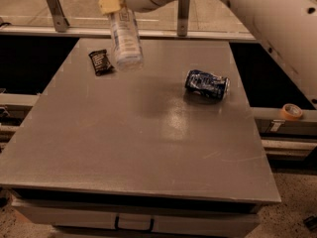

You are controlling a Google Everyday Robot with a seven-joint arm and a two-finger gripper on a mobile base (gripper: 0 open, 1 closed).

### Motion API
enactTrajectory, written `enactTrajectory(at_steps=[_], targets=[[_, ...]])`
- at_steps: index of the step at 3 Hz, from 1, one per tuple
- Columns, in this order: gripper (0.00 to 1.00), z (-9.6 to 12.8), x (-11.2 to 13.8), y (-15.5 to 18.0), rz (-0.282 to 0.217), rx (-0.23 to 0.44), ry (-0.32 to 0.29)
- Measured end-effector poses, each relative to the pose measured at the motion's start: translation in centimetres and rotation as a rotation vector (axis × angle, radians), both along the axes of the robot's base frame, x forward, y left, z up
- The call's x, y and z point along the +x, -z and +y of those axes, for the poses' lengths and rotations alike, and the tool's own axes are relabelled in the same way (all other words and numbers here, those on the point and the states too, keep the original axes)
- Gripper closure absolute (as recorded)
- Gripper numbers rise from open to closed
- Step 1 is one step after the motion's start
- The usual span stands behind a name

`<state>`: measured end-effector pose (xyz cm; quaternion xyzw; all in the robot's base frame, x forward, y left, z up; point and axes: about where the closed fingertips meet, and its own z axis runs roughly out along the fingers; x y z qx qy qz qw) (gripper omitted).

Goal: Place blue plastic bottle upright

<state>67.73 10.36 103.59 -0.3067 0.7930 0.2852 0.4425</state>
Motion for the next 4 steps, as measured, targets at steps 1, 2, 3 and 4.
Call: enactTrajectory(at_steps=[1, 2, 3, 4], targets=[[1.0, -2.3, 1.9, -1.0, -0.049, 0.185, -0.056], [1.0, -6.1, 3.2, -0.5, -0.115, 0.343, -0.09], [1.0, -4.5, 2.2, -1.3, -0.183, 0.359, -0.156], [1.0, -4.4, 2.5, -1.8, -0.215, 0.374, -0.151]])
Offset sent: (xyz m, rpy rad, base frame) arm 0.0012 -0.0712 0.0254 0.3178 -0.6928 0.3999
